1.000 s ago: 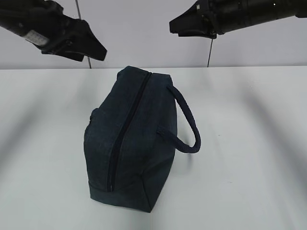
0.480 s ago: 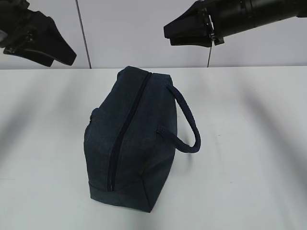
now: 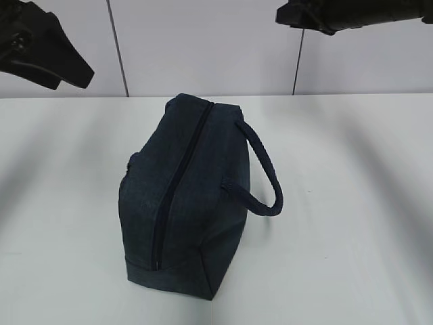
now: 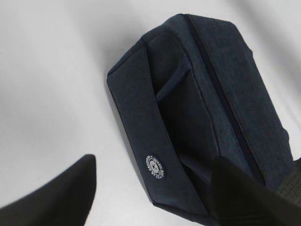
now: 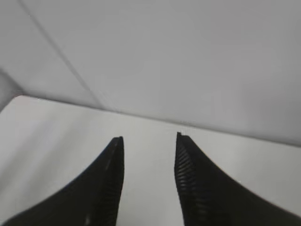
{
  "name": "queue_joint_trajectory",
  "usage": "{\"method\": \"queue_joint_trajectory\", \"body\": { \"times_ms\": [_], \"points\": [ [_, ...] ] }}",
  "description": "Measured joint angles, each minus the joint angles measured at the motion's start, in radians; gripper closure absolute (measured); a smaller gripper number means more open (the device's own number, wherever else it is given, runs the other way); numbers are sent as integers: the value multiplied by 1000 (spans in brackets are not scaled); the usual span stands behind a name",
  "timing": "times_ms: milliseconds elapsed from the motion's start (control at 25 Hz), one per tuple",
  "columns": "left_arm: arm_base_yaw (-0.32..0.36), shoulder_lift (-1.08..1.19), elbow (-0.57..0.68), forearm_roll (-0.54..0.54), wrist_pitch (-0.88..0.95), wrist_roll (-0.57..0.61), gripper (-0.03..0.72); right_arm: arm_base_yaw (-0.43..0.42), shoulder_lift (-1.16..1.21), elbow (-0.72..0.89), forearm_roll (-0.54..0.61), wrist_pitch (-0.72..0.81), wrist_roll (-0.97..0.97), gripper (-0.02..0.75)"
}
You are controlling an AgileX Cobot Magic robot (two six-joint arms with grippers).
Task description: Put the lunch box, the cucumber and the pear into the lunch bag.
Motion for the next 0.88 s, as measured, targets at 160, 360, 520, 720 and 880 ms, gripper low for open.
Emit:
{"method": "queue_joint_trajectory", "body": {
  "times_ms": [160,360,520,720,880],
  "points": [
    [0,0,0,0,-4,0,235,-13,0,0,0,204,-156,442],
    [0,0,0,0,-37,0,236,-14,0,0,2,459,-293,442],
    [0,0,0,0,-41,0,236,-14,0,4,15,662,-362,442],
    [0,0,0,0,-42,0,236,-14,0,42,269,950,-624,443],
    [0,0,0,-3,-42,0,236,-25,0,48,736,1095,-904,467]
  ]
}}
